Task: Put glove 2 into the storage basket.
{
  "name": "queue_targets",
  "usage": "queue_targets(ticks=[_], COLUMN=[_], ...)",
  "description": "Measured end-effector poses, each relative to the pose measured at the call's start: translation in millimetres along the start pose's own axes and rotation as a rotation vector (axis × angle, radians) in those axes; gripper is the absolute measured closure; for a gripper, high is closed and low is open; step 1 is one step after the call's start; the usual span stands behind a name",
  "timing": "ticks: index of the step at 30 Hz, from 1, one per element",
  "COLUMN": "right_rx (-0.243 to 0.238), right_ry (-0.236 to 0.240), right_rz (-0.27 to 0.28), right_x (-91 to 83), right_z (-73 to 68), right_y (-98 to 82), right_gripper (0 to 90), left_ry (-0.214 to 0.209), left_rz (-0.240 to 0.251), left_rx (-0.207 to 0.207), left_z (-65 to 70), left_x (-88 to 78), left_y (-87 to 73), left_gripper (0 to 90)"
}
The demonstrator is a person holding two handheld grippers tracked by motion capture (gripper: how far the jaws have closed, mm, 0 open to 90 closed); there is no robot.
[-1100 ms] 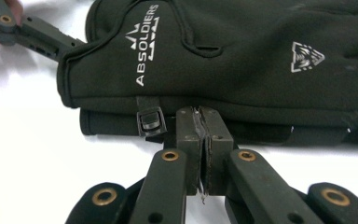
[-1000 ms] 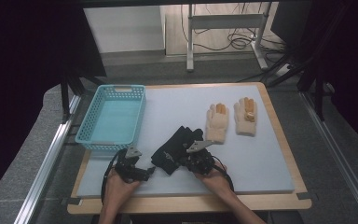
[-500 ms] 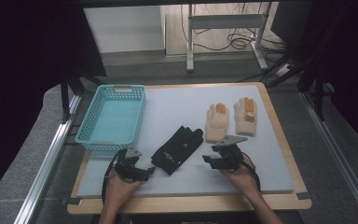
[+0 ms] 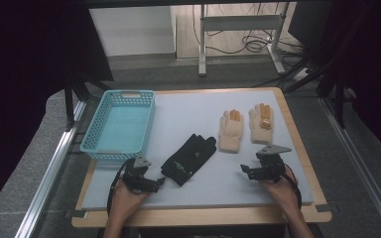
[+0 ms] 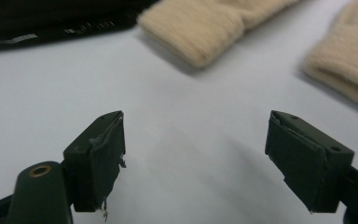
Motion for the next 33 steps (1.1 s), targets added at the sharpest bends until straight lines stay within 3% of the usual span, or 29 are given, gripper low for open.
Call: queue_targets(ticks=[5,11,17,23,29,33], right_rx=[0.006,-0.011,-0.013,-0.015,-0.016,-0.016], right_ry=[-0.016,-0.026,-0.028,-0.03,-0.03,-0.031], right_rz=[-0.033,-0.021,-0.02,-0.02,-0.019,-0.019], right_x=[6.1,7.7,7.6,7.7,7.7,7.6], right_z=[5.0,4.4,4.5,4.5,4.5,4.5], right_y=[-10.3,-11.7,-11.9,-12.0,-12.1,-12.1], right_gripper=[16.3,15.9,16.0,16.0,16.0,16.0], left_ry=[-0.003,-0.004,-0.046,-0.121,-0.127,-0.133], left_rz=[0.0,0.002,-0.019,0.021,0.028,0.018], left_rx=[0.001,0.012,0.029,0.007,0.048,0.054], left_z=[0.2,0.6,9.6,23.4,36.1,43.7], left_x=[-0.1,-1.1,-6.1,-13.9,-12.1,1.3], left_y=[0.0,0.0,1.0,19.3,49.4,70.1], left_gripper=[3.4,3.5,1.5,0.3,0.0,0.0])
Point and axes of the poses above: each handheld gripper's, and its own axes: x roughly forward along the jaws, y roughly out of its top, z roughly to its right, the point moved 7 cm from there along x, roughly forward along the jaws, and after that the axes turned 2 degrees about z, right-handed, at the moved point
